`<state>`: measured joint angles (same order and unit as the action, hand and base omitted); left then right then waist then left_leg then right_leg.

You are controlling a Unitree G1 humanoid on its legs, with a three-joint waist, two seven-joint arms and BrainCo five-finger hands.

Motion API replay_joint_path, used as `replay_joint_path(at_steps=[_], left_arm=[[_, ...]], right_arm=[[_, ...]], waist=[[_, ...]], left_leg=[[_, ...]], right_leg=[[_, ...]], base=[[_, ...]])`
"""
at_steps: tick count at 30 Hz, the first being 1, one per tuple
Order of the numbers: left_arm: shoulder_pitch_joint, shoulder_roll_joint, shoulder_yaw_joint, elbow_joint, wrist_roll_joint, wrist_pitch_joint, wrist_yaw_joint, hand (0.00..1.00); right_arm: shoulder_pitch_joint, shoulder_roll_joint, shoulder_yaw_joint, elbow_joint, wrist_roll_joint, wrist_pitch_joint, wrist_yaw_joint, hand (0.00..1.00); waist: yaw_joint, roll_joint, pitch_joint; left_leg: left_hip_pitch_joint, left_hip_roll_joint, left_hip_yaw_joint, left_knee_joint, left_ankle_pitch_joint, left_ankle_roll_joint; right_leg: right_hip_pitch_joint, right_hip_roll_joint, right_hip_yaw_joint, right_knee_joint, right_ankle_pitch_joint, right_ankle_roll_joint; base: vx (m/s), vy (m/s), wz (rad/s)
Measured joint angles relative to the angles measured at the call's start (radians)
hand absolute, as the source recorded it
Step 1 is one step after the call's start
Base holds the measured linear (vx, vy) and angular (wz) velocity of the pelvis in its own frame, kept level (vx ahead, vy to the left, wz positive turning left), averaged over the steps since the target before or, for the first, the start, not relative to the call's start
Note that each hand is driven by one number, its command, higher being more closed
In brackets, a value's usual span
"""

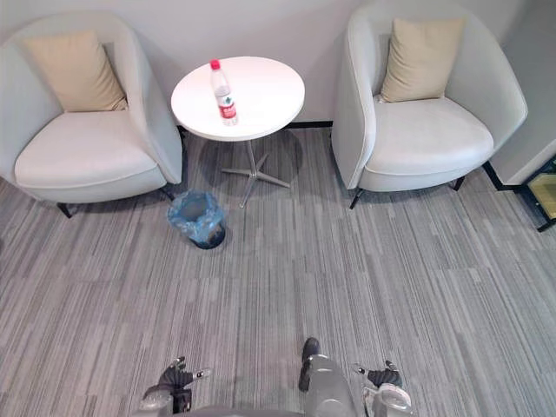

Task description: Gather rubbish on tea table into small bin, then transfer packed bag to large trash can.

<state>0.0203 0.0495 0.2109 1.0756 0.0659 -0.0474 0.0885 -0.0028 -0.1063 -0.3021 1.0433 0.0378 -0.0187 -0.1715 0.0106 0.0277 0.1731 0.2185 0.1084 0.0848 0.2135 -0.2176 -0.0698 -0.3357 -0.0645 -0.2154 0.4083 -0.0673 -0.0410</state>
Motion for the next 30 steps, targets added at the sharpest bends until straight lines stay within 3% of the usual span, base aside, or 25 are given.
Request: replay_joint_path(at_steps=[2, 3, 4, 5, 6, 9, 12, 13, 14, 15, 16, 19, 20, 21, 22, 24, 26, 28, 30], left_arm=[[-0.001, -0.016, 0.029, -0.008, 0.002, 0.000, -0.001, 0.00], [0.001, -0.025, 0.041, -0.012, 0.003, 0.000, -0.001, 0.00], [0.006, -0.037, 0.060, -0.037, -0.001, 0.000, -0.004, 0.00], [0.009, -0.037, 0.064, -0.066, -0.004, 0.000, -0.004, 0.00], [0.012, -0.036, 0.064, -0.073, -0.005, 0.000, -0.004, 0.00], [0.005, -0.039, 0.059, -0.105, -0.006, -0.001, -0.002, 0.00], [0.000, -0.042, 0.057, -0.109, -0.008, -0.002, -0.002, 0.00], [0.001, -0.047, 0.055, -0.107, -0.008, -0.002, -0.002, 0.00], [0.002, -0.049, 0.055, -0.105, -0.010, -0.003, -0.002, 0.00], [0.002, -0.047, 0.059, -0.100, -0.016, -0.006, -0.001, 0.00], [0.002, -0.033, 0.057, -0.096, -0.015, -0.006, -0.001, 0.00], [0.000, -0.025, 0.057, -0.090, -0.015, -0.007, -0.001, 0.00], [0.000, -0.025, 0.050, -0.083, -0.015, -0.006, -0.001, 0.00], [0.000, -0.023, 0.019, -0.071, -0.015, -0.004, -0.001, 0.00], [0.000, -0.014, 0.005, -0.065, -0.015, -0.002, -0.001, 0.00], [0.007, -0.008, -0.010, -0.062, -0.015, 0.003, -0.001, 0.00], [0.009, -0.005, -0.007, -0.062, -0.016, 0.007, 0.000, 0.00], [0.011, -0.007, -0.006, -0.062, -0.016, 0.008, 0.001, 0.00], [0.010, -0.007, -0.002, -0.062, -0.018, 0.007, 0.002, 0.00]], right_arm=[[0.012, 0.019, 0.006, -0.003, 0.000, 0.000, 0.000, 0.00], [0.014, 0.029, 0.019, -0.012, 0.001, -0.001, 0.000, 0.00], [0.015, 0.035, 0.046, -0.018, 0.007, -0.002, -0.001, 0.00], [0.015, 0.047, 0.050, -0.031, 0.014, -0.002, -0.001, 0.00], [0.014, 0.052, 0.051, -0.040, 0.023, -0.003, -0.001, 0.00], [0.015, 0.061, 0.043, -0.074, 0.053, -0.006, -0.003, 0.00], [0.010, 0.061, 0.025, -0.079, 0.056, -0.006, -0.004, 0.00], [0.013, 0.054, 0.017, -0.075, 0.058, -0.006, -0.004, 0.00], [0.016, 0.049, 0.006, -0.074, 0.060, -0.006, -0.004, 0.00], [0.015, 0.053, 0.002, -0.059, 0.061, -0.005, -0.005, 0.00], [0.016, 0.066, 0.002, -0.050, 0.061, -0.004, -0.004, 0.00], [0.017, 0.059, -0.004, -0.044, 0.047, -0.004, -0.003, 0.00], [0.019, 0.058, -0.003, -0.044, 0.032, -0.003, -0.002, 0.00], [0.021, 0.060, 0.002, -0.046, 0.027, -0.002, 0.000, 0.00], [0.021, 0.061, 0.006, -0.046, 0.020, 0.000, 0.001, 0.00], [0.023, 0.060, 0.007, -0.046, 0.009, 0.001, 0.001, 0.00], [0.019, 0.058, 0.006, -0.048, -0.001, 0.001, 0.001, 0.00], [0.019, 0.056, 0.006, -0.048, -0.001, 0.001, 0.001, 0.00], [0.022, 0.058, 0.006, -0.050, 0.000, 0.002, 0.002, 0.00]], waist=[[0.000, 0.002, 0.001], [0.003, 0.004, 0.003], [0.006, 0.007, 0.007], [0.011, 0.006, 0.009], [0.014, -0.002, 0.014], [0.035, -0.004, 0.015], [0.042, -0.008, 0.016], [0.051, -0.005, 0.013], [0.062, 0.000, 0.010], [0.068, -0.006, 0.001], [0.066, -0.043, -0.015], [0.076, -0.056, -0.024], [0.082, -0.057, -0.025], [0.078, -0.057, -0.026], [0.067, -0.057, -0.025], [0.057, -0.054, -0.024], [0.058, -0.044, -0.018], [0.052, -0.028, -0.008], [0.029, -0.019, -0.007]], left_leg=[[-0.088, 0.041, -0.017, 0.248, 0.020, -0.034], [-0.165, 0.073, -0.029, 0.442, 0.064, -0.088], [-0.269, 0.120, -0.023, 0.669, 0.062, -0.094], [-0.349, 0.155, 0.016, 0.796, 0.047, -0.070], [-0.383, 0.163, 0.036, 0.820, 0.038, -0.056], [-0.489, 0.167, 0.150, 0.690, 0.003, 0.001], [-0.521, 0.098, 0.200, 0.306, 0.017, 0.003], [-0.497, 0.059, 0.189, 0.135, 0.070, -0.005], [-0.490, 0.046, 0.179, 0.078, 0.126, 0.009], [-0.472, 0.016, 0.163, 0.076, 0.190, 0.061], [-0.482, -0.020, 0.172, 0.106, 0.140, 0.078], [-0.469, -0.044, 0.208, 0.191, 0.032, 0.102], [-0.421, -0.060, 0.227, 0.184, -0.002, 0.111], [-0.375, -0.075, 0.231, 0.179, -0.031, 0.122], [-0.345, -0.083, 0.230, 0.180, -0.052, 0.127], [-0.285, -0.093, 0.221, 0.166, -0.074, 0.135], [-0.179, -0.090, 0.212, 0.106, -0.083, 0.133], [-0.104, -0.079, 0.194, 0.058, -0.083, 0.133], [-0.060, -0.056, 0.159, 0.037, -0.083, 0.133]], right_leg=[[0.066, 0.016, -0.028, -0.009, -0.053, 0.003], [0.116, 0.028, -0.038, -0.031, -0.070, -0.006], [0.174, 0.046, -0.051, -0.054, -0.088, -0.013], [0.231, 0.054, -0.061, -0.074, -0.107, -0.032], [0.256, 0.054, -0.062, -0.087, -0.113, -0.037], [0.353, 0.047, -0.053, -0.160, -0.123, -0.021], [0.411, 0.013, -0.050, -0.191, -0.144, 0.024], [0.423, 0.002, -0.040, -0.203, -0.160, 0.051], [0.431, 0.002, -0.027, -0.203, -0.171, 0.065], [0.453, -0.017, -0.003, -0.205, -0.196, 0.092], [0.459, -0.055, 0.001, -0.206, -0.210, 0.105], [0.438, -0.105, 0.076, -0.091, -0.218, 0.118], [0.377, -0.134, 0.117, 0.086, -0.210, 0.134], [0.299, -0.161, 0.148, 0.300, -0.169, 0.196], [0.252, -0.170, 0.165, 0.432, -0.156, 0.220], [0.176, -0.183, 0.159, 0.589, -0.160, 0.212], [0.077, -0.179, 0.096, 0.661, -0.185, 0.168], [0.033, -0.166, 0.040, 0.600, -0.210, 0.129], [-0.015, -0.126, 0.027, 0.443, -0.216, 0.118]], base=[[0.40, -0.255, 0.42], [0.36, -0.201, 0.28], [0.40, -0.172, 0.20], [0.33, -0.095, 0.11], [0.35, -0.062, 0.05], [0.29, 0.004, -0.06], [0.47, 0.173, -0.01], [0.24, 0.131, -0.15], [0.42, 0.247, -0.30], [0.45, 0.221, -0.20], [0.55, 0.262, -0.09], [0.52, 0.239, -0.24], [0.54, 0.262, -0.20], [0.45, 0.178, -0.01], [0.44, 0.111, 0.24], [0.39, 0.049, 0.18], [0.43, -0.003, 0.07], [0.42, -0.076, 0.22], [0.39, -0.165, 0.47]])
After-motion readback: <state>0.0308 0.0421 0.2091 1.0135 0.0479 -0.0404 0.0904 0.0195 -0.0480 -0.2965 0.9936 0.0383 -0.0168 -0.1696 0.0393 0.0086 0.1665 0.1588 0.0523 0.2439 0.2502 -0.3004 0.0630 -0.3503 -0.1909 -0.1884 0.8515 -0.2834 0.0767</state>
